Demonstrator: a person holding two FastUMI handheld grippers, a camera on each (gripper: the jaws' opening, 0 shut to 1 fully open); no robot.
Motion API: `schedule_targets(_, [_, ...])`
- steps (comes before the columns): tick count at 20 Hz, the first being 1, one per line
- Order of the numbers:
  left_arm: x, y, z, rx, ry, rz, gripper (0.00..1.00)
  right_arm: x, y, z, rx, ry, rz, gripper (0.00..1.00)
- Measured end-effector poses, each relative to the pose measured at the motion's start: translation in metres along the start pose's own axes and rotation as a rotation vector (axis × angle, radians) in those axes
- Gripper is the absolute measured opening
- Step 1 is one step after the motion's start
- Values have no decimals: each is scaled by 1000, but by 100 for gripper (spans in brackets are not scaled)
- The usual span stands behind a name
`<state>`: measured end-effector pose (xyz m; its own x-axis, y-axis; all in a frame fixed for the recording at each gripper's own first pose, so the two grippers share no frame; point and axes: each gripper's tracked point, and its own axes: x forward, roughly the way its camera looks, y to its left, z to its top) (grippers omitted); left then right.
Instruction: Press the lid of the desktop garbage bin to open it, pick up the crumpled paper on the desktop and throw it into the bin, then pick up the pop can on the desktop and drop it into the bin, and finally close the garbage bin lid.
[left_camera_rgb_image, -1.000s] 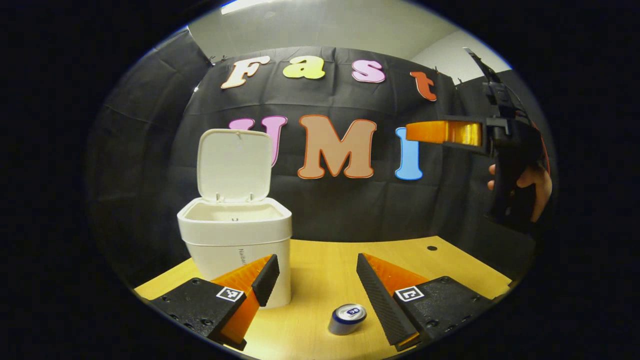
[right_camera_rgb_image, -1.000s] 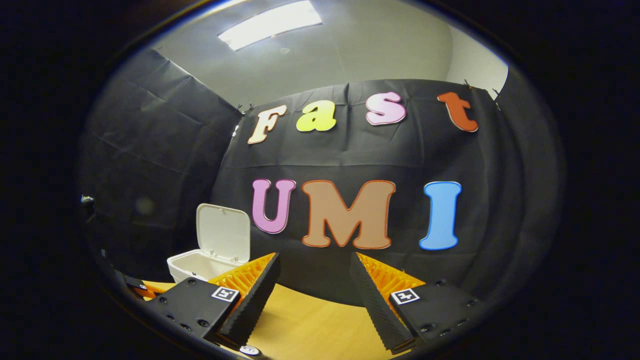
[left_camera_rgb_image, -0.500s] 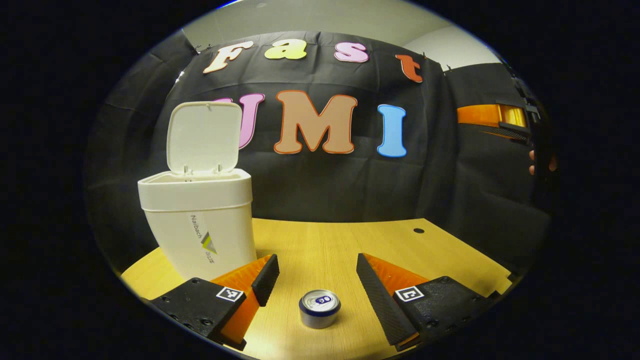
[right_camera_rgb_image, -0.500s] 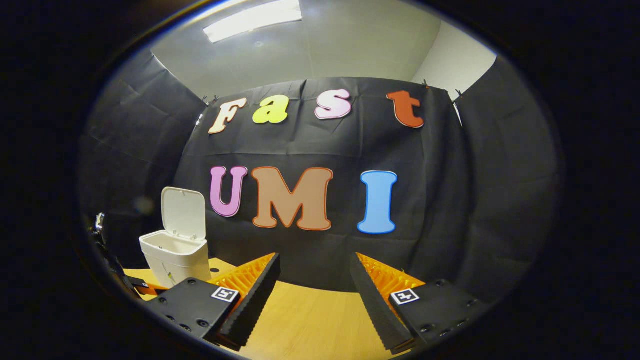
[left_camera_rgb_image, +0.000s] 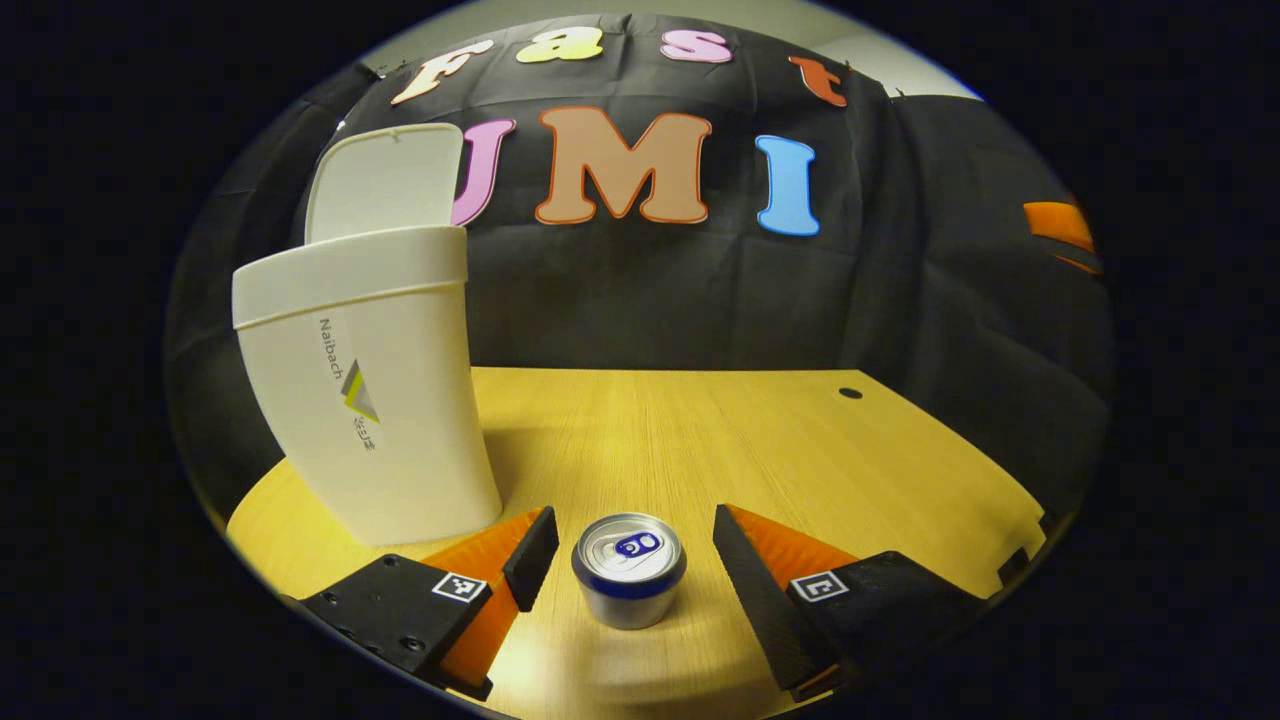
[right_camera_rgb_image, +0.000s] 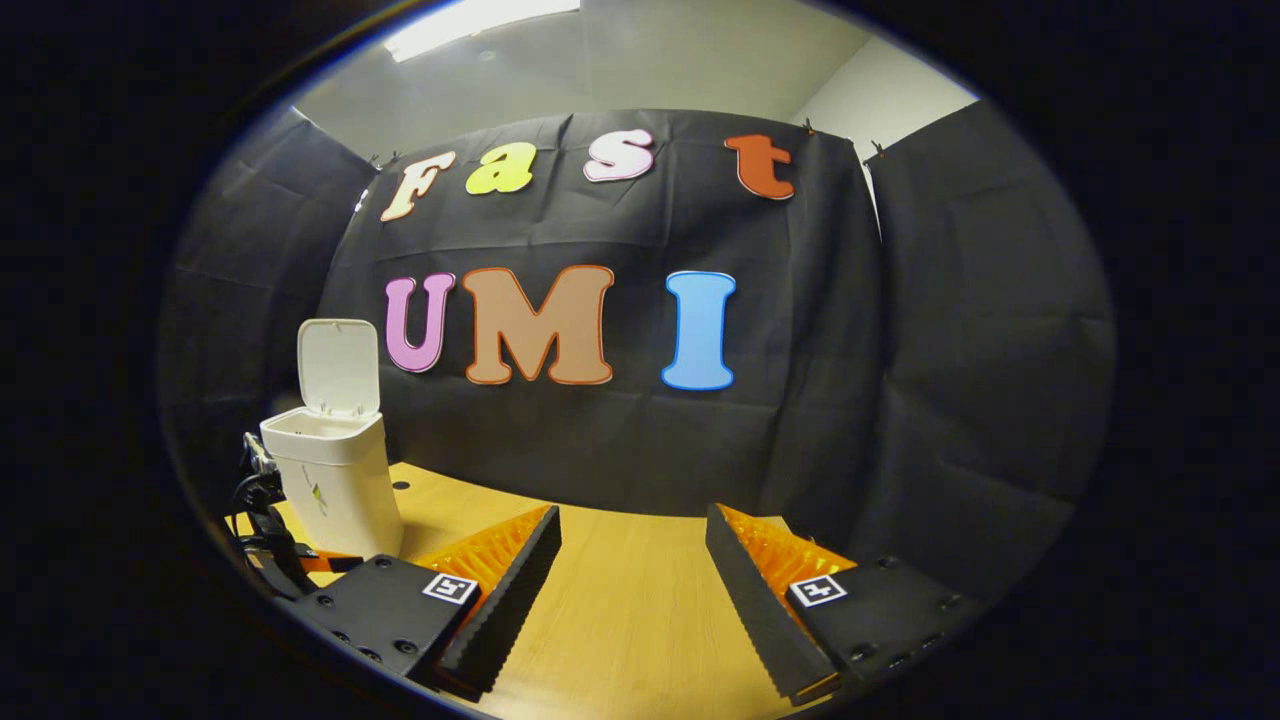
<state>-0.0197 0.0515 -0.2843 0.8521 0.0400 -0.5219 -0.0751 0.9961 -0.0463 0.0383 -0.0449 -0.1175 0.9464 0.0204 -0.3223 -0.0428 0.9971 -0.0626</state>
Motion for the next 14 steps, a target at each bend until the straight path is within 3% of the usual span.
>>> schedule_targets(4, [9, -1, -18, 7, 65, -14, 93, -6, 0, -10, -2, 25, -3, 97])
schedule_targets(5, [8, -2, -16, 8, 63, -28, 77, -5, 2, -13, -6, 30, 0, 97])
schedule_targets(7, [8, -3, -10, -5, 64, -42, 76, -4, 7, -16, -16, 37, 11, 97])
schedule_targets(14, [-10, -11, 82, -6, -100, -93, 76, 4, 20, -23, -9, 53, 43, 97])
